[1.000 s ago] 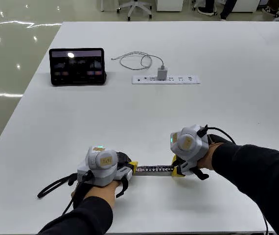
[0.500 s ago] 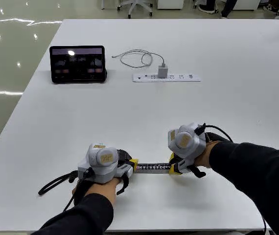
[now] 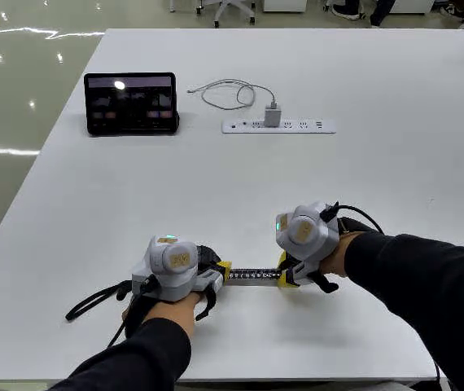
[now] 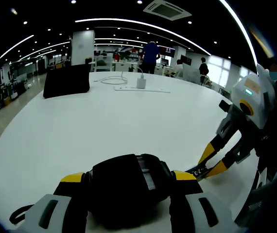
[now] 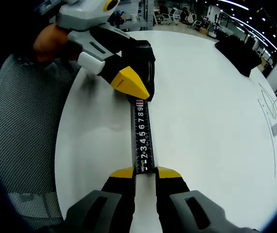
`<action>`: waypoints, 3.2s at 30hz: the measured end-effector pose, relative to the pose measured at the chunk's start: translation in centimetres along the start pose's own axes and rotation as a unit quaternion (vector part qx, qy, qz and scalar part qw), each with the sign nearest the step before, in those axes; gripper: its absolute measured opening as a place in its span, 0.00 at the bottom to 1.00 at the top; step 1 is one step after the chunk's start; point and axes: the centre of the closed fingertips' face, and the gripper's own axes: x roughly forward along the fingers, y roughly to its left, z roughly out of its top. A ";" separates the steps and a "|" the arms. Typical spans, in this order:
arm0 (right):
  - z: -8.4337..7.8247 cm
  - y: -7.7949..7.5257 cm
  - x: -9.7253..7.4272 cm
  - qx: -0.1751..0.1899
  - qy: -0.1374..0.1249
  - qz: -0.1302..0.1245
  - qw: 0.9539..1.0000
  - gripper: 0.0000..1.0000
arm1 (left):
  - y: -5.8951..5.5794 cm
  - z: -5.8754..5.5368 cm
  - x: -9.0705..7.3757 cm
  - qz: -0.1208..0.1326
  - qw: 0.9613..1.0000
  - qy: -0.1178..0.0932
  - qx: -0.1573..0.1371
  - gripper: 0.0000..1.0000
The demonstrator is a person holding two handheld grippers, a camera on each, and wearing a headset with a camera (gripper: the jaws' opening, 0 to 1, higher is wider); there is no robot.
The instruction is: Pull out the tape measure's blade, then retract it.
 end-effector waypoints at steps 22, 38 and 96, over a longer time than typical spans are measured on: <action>1.2 0.1 0.6 -0.003 -0.009 0.000 1.000 0.11 | 0.0 0.0 0.0 -0.001 1.000 0.000 -0.001 0.65; 2.1 0.1 1.0 0.004 -0.016 -0.003 1.000 0.11 | 0.0 0.0 0.0 -0.001 1.000 0.000 -0.003 0.65; 5.4 0.2 2.3 0.023 -0.058 -0.010 0.998 0.10 | 0.0 0.1 -0.1 -0.007 1.000 0.000 -0.009 0.64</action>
